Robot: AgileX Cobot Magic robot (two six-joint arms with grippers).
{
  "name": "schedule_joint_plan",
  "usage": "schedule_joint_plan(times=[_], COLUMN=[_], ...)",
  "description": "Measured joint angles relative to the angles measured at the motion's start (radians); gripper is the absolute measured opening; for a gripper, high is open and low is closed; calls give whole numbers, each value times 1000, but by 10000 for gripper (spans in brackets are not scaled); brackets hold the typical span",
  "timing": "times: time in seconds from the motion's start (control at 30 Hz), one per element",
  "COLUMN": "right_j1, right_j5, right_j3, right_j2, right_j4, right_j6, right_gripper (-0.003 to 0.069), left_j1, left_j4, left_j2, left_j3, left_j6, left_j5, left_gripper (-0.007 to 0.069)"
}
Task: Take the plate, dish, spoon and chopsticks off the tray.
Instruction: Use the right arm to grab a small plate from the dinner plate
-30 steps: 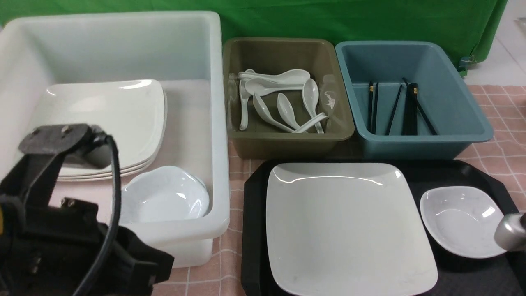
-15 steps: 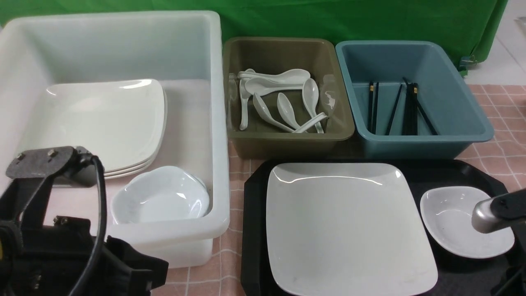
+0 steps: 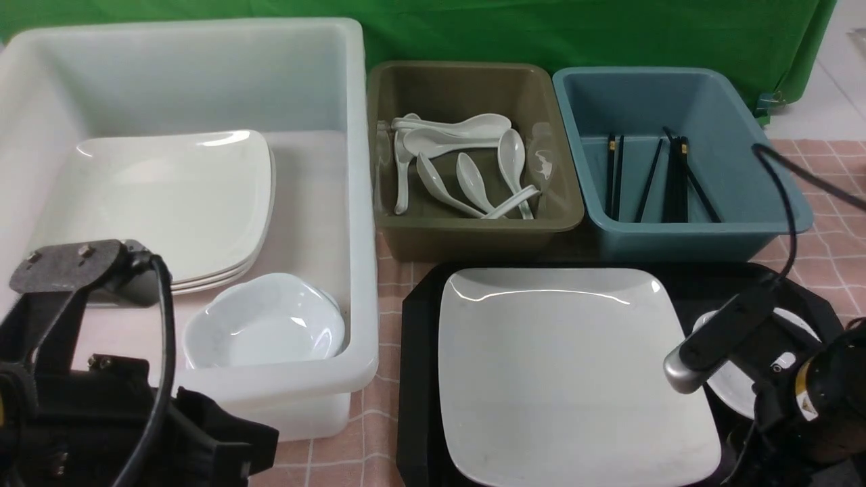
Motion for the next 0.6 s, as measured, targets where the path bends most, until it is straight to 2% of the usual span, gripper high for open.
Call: schedule_joint_plan(times=[0.2,0.37,0.47,0.5,0.6], right_j1=[0,1,3,3,5], right_j5=[-63,-68,-73,-73,-58], right_j3=[-1,-4,-10,-10,-27], right_j2=[120,181,197,197,183], right_j4=[-141,-199,-227,-228,-251], right_j6=[-2,-4,-4,-5,-9], right_gripper=[435,428,332,270,162], left_j1=[0,0,0,0,0], left_j4=[0,0,0,0,0], left_j2=[0,0,0,0,0], left_j3=[0,0,0,0,0], left_j6=[18,23,25,25,25], left_j5=[-1,-28,-30,-30,-30], left_gripper=[67,71,71,71,71])
